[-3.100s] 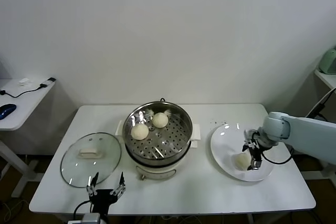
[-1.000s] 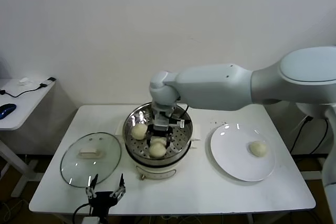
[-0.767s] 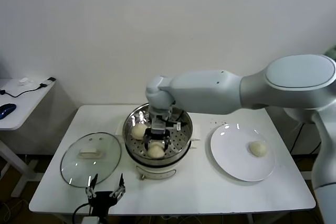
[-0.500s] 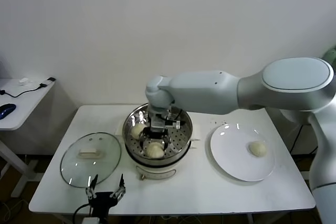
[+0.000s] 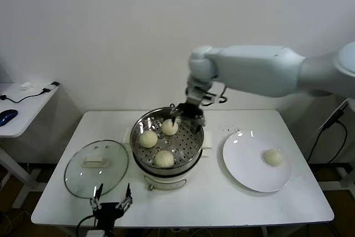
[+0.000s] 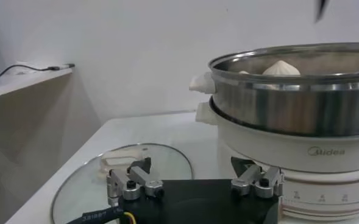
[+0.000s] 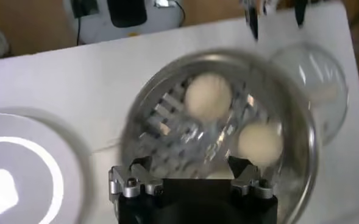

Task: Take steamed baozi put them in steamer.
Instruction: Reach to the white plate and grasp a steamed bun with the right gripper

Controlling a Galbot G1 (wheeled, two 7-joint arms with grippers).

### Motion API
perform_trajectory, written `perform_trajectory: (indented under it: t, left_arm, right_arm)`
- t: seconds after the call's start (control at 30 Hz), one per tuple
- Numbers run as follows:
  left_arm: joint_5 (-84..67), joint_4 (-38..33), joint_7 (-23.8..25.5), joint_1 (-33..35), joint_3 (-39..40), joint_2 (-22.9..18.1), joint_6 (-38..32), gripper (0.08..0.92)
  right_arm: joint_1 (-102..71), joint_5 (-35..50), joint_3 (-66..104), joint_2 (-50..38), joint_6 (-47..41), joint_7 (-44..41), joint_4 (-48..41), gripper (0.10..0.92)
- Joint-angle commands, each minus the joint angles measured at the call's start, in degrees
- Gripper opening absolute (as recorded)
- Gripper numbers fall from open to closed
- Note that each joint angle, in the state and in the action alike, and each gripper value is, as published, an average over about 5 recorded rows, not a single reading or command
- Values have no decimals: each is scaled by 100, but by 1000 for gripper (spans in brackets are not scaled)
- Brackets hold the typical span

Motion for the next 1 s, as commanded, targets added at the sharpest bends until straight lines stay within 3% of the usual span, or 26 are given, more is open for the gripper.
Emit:
perform_trajectory:
  t: [0.03, 0.37, 0.67, 1.0]
  left_arm:
    - [-13, 25, 2, -13, -8, 10, -5, 823]
    - [-40, 70, 6, -47, -50, -12, -14, 823]
    - [14, 3, 16, 68, -65, -59, -13, 823]
    - [57, 28, 13, 111, -70, -91, -30, 823]
  right_arm:
    - [707, 467, -1287, -2464, -1706, -288, -33, 823]
    - [-1498, -907, -173, -3505, -2303, 88, -378, 823]
    - [-3211, -1274, 1479, -3089, -2582, 375, -1289, 823]
    - [-3788, -1335, 1952, -2497, -2745, 560, -1732, 823]
